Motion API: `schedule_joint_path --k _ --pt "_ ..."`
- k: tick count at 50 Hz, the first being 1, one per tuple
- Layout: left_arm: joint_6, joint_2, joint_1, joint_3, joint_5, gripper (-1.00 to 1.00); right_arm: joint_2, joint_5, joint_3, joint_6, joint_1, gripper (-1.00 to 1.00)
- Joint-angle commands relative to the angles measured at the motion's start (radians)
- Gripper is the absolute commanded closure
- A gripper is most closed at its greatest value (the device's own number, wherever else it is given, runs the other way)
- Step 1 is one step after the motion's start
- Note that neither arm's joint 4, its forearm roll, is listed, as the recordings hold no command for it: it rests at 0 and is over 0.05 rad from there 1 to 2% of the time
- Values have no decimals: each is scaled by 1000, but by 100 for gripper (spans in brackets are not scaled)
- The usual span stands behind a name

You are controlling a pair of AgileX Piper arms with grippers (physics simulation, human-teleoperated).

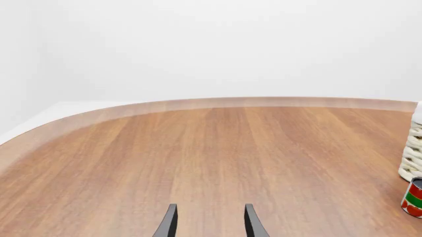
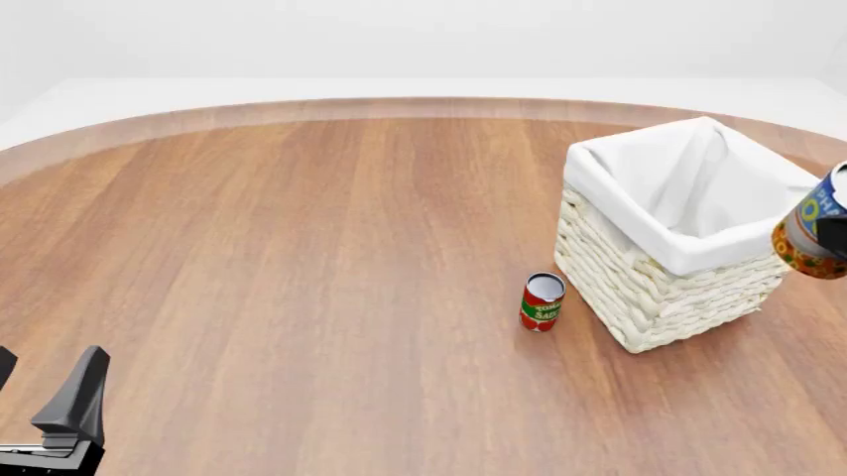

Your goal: Pick up the alphabet soup and the cream cheese box, and put them in the basket.

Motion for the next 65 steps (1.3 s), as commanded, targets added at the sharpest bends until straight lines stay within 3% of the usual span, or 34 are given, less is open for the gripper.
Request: schedule_joint_path --k 1,23,65 --pt "0 0 0 0 0 -100 -2 1 -17 20 2 100" --pt "0 0 0 0 0 -100 103 0 -163 -25 9 100" --pt "0 0 0 0 0 -100 320 -202 -127 -61 43 100"
